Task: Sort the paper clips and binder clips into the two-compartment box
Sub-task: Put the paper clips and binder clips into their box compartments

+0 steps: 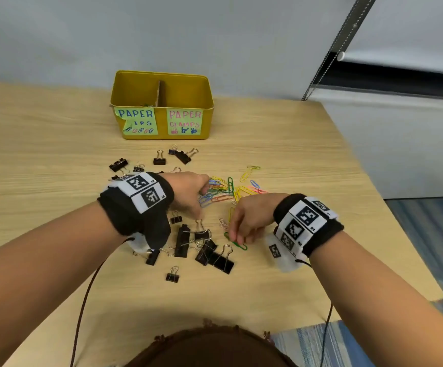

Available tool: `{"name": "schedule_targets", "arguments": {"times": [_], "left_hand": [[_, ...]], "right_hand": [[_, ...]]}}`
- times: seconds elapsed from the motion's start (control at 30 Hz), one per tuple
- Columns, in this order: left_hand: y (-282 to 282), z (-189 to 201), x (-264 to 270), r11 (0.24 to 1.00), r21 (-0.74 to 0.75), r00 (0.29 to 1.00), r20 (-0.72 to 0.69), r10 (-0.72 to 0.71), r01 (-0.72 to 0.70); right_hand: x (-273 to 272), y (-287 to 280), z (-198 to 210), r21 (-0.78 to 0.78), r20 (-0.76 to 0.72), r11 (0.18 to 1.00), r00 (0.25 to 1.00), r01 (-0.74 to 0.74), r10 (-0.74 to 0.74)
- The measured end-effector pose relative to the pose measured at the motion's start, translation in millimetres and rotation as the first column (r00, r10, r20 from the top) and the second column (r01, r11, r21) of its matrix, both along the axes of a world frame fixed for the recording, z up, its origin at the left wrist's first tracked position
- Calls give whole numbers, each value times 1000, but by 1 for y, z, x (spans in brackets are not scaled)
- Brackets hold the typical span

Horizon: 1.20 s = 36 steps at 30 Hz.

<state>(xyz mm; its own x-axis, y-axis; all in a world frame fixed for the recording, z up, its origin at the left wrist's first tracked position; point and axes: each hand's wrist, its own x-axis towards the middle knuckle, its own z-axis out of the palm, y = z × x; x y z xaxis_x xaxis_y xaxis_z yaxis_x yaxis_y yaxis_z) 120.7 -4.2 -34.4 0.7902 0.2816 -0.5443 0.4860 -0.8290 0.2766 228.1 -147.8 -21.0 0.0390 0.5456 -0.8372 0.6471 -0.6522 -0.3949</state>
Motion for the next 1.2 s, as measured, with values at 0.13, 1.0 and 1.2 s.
{"name": "schedule_targets", "arguments": {"times": [0.13,1.0,1.2], "left_hand": [[-7,-3,7,1000,-14,998,59,-8,8],[-31,-3,44,997,74,998,50,-39,35],[-17,-11,44,969,-177,980,60,188,-175]], "right_hand": [[2,2,-8,170,26,975,989,142,-148],[13,24,-21,451,493,892,832,7,-256],[27,29,-22,490,258,829,864,269,-432]]}}
